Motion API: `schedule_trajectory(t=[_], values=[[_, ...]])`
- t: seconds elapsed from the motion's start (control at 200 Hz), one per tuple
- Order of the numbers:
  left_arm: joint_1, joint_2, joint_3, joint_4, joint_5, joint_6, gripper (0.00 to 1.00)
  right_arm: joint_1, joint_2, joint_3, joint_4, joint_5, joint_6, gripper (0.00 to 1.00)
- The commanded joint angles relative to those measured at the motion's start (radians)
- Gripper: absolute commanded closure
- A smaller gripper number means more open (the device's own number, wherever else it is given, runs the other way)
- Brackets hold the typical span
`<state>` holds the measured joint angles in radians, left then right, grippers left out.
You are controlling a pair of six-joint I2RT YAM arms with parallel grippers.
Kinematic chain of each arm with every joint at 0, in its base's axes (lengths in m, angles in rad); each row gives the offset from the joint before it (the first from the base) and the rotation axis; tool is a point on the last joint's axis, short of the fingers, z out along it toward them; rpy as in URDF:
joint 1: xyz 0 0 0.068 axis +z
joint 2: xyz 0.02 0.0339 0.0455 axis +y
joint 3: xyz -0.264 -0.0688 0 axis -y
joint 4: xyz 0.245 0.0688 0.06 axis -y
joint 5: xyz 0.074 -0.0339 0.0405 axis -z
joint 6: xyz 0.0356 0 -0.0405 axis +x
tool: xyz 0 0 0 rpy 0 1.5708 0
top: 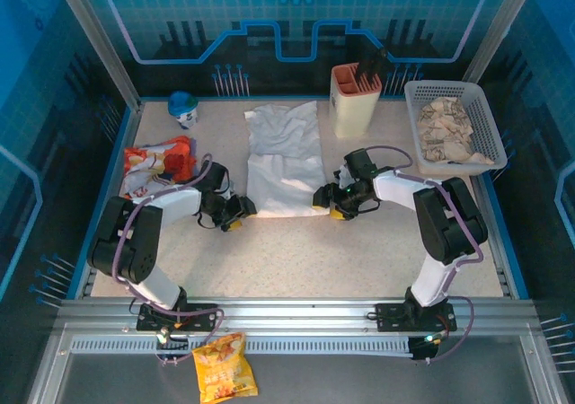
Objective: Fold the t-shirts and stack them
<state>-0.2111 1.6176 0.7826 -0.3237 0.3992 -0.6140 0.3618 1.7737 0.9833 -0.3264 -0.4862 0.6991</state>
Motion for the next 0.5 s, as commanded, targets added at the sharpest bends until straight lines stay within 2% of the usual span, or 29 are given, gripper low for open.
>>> schedule_trajectory(t=[0.0,0.19,0.495], values=[[-0.010,0.075,0.014,0.199,0.027,-0.018,0.47,0.014,0.031,0.016,0.031,-0.006,0.025,0.36],[-0.009,0.084,0.019,0.262,0.047,-0.063,0.52,0.020,0.037,0.018,0.062,-0.008,0.045,0.46],[-0.007,0.046,0.052,0.209,0.063,-0.074,0.51,0.017,0.032,0.021,0.054,-0.004,0.043,0.46]])
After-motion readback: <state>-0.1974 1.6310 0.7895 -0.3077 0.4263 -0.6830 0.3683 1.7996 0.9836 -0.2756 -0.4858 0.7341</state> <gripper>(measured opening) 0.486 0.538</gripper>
